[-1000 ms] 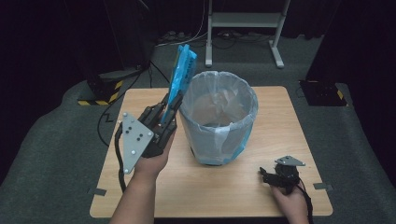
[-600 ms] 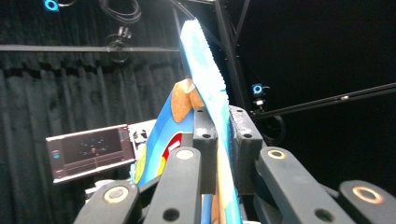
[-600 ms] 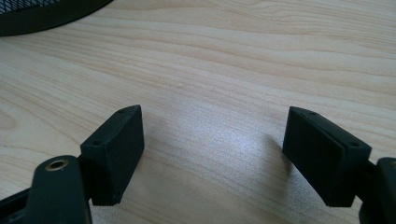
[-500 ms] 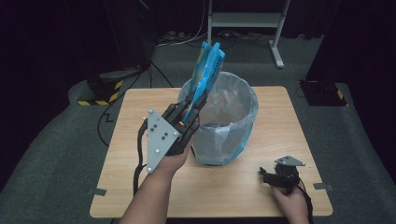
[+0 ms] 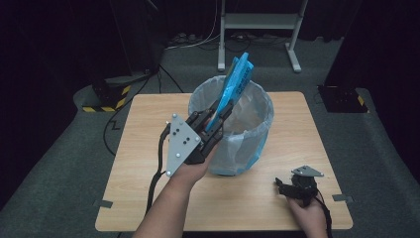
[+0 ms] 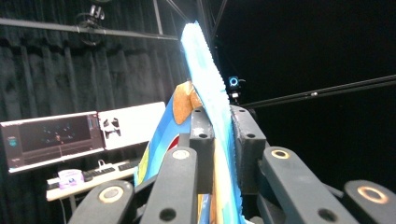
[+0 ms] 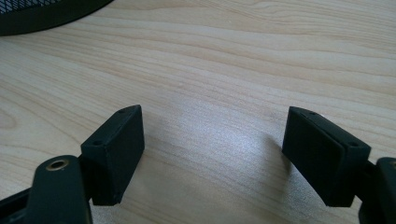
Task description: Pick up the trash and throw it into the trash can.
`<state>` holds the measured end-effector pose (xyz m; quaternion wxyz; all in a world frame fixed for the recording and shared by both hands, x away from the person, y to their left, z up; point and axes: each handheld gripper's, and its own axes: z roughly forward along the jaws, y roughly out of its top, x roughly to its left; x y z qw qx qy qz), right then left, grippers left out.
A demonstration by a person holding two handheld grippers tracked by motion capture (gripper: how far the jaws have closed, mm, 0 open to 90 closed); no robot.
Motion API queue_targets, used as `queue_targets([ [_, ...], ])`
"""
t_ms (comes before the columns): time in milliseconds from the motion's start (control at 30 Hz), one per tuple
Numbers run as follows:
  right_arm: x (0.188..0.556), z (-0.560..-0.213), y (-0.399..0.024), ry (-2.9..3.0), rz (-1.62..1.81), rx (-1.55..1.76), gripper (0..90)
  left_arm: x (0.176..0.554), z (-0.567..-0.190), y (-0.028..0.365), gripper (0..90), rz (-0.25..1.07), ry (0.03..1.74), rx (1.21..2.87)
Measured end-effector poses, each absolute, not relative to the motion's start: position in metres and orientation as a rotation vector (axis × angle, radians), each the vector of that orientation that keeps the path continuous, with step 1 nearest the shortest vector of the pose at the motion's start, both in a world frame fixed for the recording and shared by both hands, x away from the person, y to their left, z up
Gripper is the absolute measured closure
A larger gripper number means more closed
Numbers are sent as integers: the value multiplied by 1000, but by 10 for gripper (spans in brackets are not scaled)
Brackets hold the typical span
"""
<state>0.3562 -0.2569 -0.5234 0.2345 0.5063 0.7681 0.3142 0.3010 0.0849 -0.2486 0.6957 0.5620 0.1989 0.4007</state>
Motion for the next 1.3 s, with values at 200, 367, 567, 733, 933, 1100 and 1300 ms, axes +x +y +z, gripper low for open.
queue_targets([
  [200, 356, -523, -257, 2108, 863, 1389, 207, 308, -252, 84, 746, 861, 463, 1286],
  [367, 356, -523, -257, 2108, 862, 1386, 208, 313, -256, 85, 712, 871, 488, 1286],
  [567, 356, -523, -257, 2109, 863, 1386, 208, 316, -259, 86, 690, 884, 506, 1287],
  [733, 356, -523, -257, 2109, 863, 1387, 209, 317, -263, 88, 681, 886, 515, 1298],
  [933, 356, -523, -257, 2109, 863, 1385, 209, 321, -269, 93, 649, 883, 548, 1313],
  [1100, 356, -523, -257, 2109, 862, 1384, 209, 324, -276, 101, 634, 886, 573, 1328],
  [1300, 356, -523, -257, 2112, 864, 1384, 211, 326, -287, 113, 614, 898, 614, 1349],
])
